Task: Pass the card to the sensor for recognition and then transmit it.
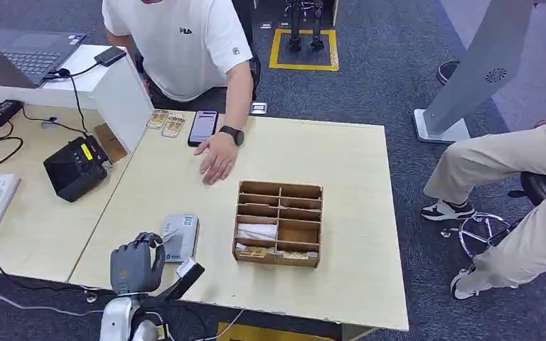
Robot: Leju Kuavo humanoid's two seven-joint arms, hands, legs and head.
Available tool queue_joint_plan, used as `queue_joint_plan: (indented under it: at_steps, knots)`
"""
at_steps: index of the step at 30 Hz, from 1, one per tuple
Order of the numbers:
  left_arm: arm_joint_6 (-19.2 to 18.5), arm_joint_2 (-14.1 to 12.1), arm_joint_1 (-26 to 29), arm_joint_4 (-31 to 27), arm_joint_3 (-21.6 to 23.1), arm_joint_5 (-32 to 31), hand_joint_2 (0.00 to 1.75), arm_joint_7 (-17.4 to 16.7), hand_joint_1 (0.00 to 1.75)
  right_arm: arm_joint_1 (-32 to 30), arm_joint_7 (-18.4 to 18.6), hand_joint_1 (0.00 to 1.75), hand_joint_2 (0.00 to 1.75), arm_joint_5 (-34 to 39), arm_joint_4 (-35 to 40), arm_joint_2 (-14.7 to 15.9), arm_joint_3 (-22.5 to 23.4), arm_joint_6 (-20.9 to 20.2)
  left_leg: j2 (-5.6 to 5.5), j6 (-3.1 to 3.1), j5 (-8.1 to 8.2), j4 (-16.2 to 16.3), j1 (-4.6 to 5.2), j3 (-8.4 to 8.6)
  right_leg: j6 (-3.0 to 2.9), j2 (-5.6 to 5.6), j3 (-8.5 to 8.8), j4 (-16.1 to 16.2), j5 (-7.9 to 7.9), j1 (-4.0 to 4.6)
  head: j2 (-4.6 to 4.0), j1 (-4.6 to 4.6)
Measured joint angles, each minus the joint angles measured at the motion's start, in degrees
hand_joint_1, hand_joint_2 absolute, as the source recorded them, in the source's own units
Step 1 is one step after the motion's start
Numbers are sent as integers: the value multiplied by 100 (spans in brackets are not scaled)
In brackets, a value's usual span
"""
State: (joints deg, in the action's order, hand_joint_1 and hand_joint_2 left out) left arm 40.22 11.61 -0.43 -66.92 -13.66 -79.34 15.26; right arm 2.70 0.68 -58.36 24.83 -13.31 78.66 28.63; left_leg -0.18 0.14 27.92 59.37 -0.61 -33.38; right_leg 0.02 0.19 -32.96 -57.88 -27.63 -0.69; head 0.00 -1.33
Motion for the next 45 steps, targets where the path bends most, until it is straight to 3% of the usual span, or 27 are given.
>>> queue_joint_plan:
  at_steps: [5,13,26,28,31,35,37,40,45]
  knots:
    - [7,-46,-6,151,61,9,175,-57,175,0,0,0,175,-2,-20,0,0,-20,0,0,0,0,0,1,0,0,0,0,0,0,0,0]
    - [17,-304,-182,776,512,87,175,-549,175,5,-2,0,175,-9,-31,0,0,-33,-5,0,1,-4,1,12,0,-9,19,0,-2,0,0,-2]
    - [17,-597,-298,1112,1137,308,175,-964,175,1,-2,0,175,-92,-31,0,0,-33,-12,-3,1,-9,1,63,-1,-13,70,0,-11,-1,0,0]
    - [18,-608,-290,1112,1180,634,175,-786,175,1,-2,0,175,-105,-31,0,0,-26,-12,-3,1,-9,1,64,-1,-13,70,-1,-10,-1,0,0]
    - [20,-533,-247,1005,1163,1236,175,-172,175,2,-18,0,175,-105,-33,0,2,-4,-12,-3,0,-9,1,64,-1,-13,69,-1,-9,0,0,0]
    - [17,-218,-178,691,1034,2918,175,882,175,8,-39,0,175,-109,-48,0,4,64,-11,-2,0,-6,1,57,-1,-12,60,-1,-8,0,0,4]
    - [17,-151,-162,417,1093,3739,175,890,175,22,-46,0,175,-111,-72,0,4,125,-8,-1,0,-5,2,54,-1,-8,54,0,-7,-1,0,-2]
    - [15,-129,-169,-38,1264,4457,175,907,175,26,-44,0,175,-114,-87,0,6,166,-10,-1,0,-3,2,47,0,-10,46,0,-8,-1,0,-2]
    - [-59,-129,-180,-558,1574,4873,175,931,175,39,-42,0,175,-127,-109,0,4,179,-8,-3,2,-3,0,42,-1,-7,38,0,-9,-1,0,0]
